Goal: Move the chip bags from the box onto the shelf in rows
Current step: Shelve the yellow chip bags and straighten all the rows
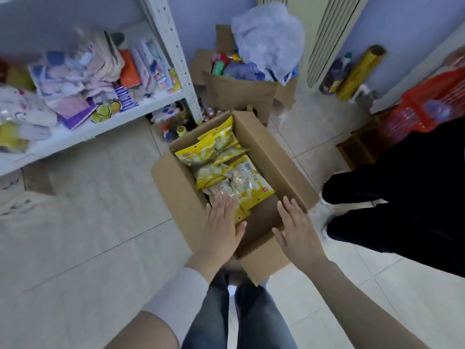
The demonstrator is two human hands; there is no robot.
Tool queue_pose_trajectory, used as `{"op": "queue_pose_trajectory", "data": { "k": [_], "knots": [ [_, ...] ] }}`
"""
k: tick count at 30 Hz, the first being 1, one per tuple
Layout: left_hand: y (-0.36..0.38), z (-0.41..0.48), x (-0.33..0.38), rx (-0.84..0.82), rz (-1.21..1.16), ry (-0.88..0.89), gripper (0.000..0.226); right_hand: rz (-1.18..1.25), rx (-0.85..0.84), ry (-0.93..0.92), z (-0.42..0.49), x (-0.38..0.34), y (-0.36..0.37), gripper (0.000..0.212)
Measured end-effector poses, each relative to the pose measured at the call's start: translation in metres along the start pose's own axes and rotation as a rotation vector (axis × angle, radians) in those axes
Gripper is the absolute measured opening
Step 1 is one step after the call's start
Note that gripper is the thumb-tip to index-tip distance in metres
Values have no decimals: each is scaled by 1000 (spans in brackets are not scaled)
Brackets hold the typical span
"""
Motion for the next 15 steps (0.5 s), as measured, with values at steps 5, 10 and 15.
{"op": "queue_pose_trajectory", "data": {
  "k": [5, 10, 15],
  "knots": [
    [25, -6, -17, -70, 26, -73, 62, -45, -96, -57, 13, 0, 17, 59],
    [54, -3, -22, -149, 60, -79, 62, -129, -172, -101, 23, 12, 34, 60],
    [60, 0, -27, -161, 35, -145, 60, -118, -237, -120, 34, 25, 38, 59]
  ]
}}
Point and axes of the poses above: each hand's wrist, its own z-axis towards the middle knuckle, its own y-axis out of the palm, x = y × z, the point moved 7 cm from there along z, towards the middle knuckle, and after that the axes turned 11 degrees about z, right-handed, at the moved point
